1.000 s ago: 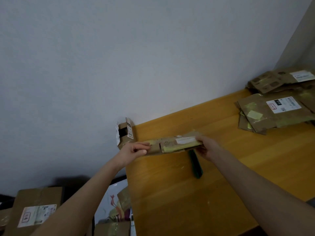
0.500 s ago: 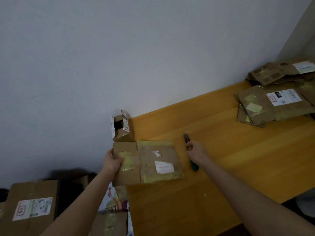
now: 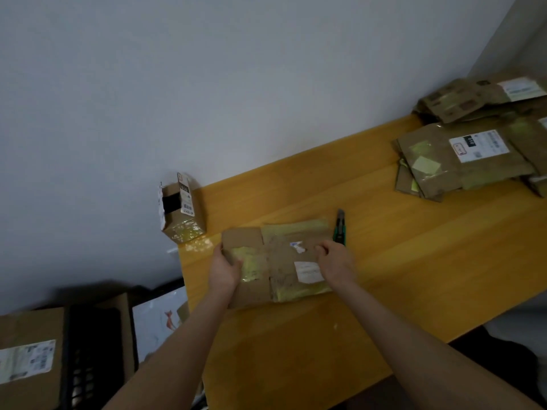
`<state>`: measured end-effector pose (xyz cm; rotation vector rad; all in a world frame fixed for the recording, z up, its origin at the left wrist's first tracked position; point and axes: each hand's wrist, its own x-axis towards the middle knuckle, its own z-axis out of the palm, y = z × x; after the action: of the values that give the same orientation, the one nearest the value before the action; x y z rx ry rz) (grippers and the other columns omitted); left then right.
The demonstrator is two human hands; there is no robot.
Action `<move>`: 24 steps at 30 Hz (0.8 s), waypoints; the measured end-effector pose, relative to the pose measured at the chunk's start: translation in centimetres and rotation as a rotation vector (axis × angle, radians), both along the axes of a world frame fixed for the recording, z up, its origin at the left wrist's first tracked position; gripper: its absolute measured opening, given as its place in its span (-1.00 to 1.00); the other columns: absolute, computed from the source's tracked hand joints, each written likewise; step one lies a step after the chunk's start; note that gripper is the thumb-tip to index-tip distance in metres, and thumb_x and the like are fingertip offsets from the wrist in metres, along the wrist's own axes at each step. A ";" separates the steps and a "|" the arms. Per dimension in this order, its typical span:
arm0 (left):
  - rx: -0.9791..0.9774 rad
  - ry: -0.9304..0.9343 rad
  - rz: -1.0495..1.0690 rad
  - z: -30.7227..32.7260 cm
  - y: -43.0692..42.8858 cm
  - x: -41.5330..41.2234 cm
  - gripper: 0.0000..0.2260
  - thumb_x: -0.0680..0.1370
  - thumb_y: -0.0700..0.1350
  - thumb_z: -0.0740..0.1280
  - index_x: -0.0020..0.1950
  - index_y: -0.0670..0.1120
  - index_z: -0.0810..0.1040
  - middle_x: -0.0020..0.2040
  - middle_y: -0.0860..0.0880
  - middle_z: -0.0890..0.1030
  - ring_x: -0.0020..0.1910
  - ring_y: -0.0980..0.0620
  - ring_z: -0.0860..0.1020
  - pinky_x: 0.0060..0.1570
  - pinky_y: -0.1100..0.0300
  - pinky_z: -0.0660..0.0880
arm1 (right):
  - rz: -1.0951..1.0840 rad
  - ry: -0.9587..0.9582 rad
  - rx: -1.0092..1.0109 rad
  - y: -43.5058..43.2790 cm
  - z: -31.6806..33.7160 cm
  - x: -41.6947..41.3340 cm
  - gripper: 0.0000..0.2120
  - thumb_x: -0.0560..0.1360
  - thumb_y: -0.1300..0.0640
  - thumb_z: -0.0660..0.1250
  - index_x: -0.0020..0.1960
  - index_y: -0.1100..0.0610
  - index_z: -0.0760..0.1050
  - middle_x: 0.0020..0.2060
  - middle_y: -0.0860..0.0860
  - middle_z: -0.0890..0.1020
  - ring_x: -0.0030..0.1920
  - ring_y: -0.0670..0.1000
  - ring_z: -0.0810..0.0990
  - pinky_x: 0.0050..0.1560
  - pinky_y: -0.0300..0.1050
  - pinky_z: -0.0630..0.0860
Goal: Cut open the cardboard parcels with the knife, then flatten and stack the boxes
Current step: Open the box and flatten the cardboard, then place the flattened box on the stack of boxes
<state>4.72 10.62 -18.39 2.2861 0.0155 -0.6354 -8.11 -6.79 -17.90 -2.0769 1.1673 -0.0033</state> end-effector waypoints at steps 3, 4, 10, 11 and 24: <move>0.209 -0.159 -0.136 -0.7 0.9 -0.1 -0.39 0.58 -0.20 0.28 0.56 -0.11 0.07 0.38 -0.30 0.31 0.28 -0.26 0.39 0.25 -0.08 0.40 | 0.294 0.131 -0.302 0.1 -1.1 0.2 -0.55 0.66 -0.03 0.05 0.51 0.07 0.21 0.45 0.03 0.33 0.44 0.08 0.28 0.34 -0.05 0.33; 0.275 -0.244 -0.208 -0.8 0.8 -0.2 -0.38 0.57 -0.23 0.28 0.56 -0.11 0.05 0.43 -0.30 0.23 0.35 -0.25 0.33 0.31 -0.08 0.38 | 0.384 0.145 -0.328 0.3 -1.5 0.6 -0.48 0.65 -0.09 0.03 0.55 0.07 0.10 0.53 0.05 0.17 0.53 0.12 0.08 0.45 -0.01 0.18; 0.442 -0.513 -0.703 -3.7 -2.2 0.0 -0.45 0.55 0.22 -0.30 0.52 0.10 -0.27 0.57 0.01 -0.19 0.56 -0.10 -0.16 0.46 -0.12 -0.25 | 0.680 0.283 -0.426 0.3 -4.1 4.2 -0.40 0.62 -0.24 -0.16 0.57 -0.05 -0.24 0.54 0.05 -0.29 0.52 0.19 -0.32 0.49 0.20 -0.27; 0.491 -0.507 -0.742 -4.6 -2.3 0.1 -0.44 0.50 0.25 -0.36 0.49 0.15 -0.29 0.56 0.03 -0.21 0.56 -0.09 -0.18 0.45 -0.16 -0.25 | 0.709 0.305 -0.426 0.2 -4.7 4.5 -0.40 0.61 -0.26 -0.19 0.56 -0.06 -0.24 0.54 0.04 -0.30 0.52 0.19 -0.32 0.48 0.22 -0.28; 0.517 -0.576 -0.756 -10.0 -2.0 -0.2 -0.48 0.59 0.27 -0.04 0.53 0.16 0.15 0.56 -0.07 0.20 0.52 -0.21 0.17 0.30 -0.48 0.08 | 0.711 0.269 -0.505 -0.1 -10.6 4.6 -0.40 0.58 -0.29 -0.19 0.53 -0.06 0.05 0.53 0.13 0.16 0.50 0.28 0.13 0.39 0.35 0.02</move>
<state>4.53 8.57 -28.37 2.8904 -1.1145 -0.3152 -3.54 -6.89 -28.50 -2.9184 0.5350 0.3599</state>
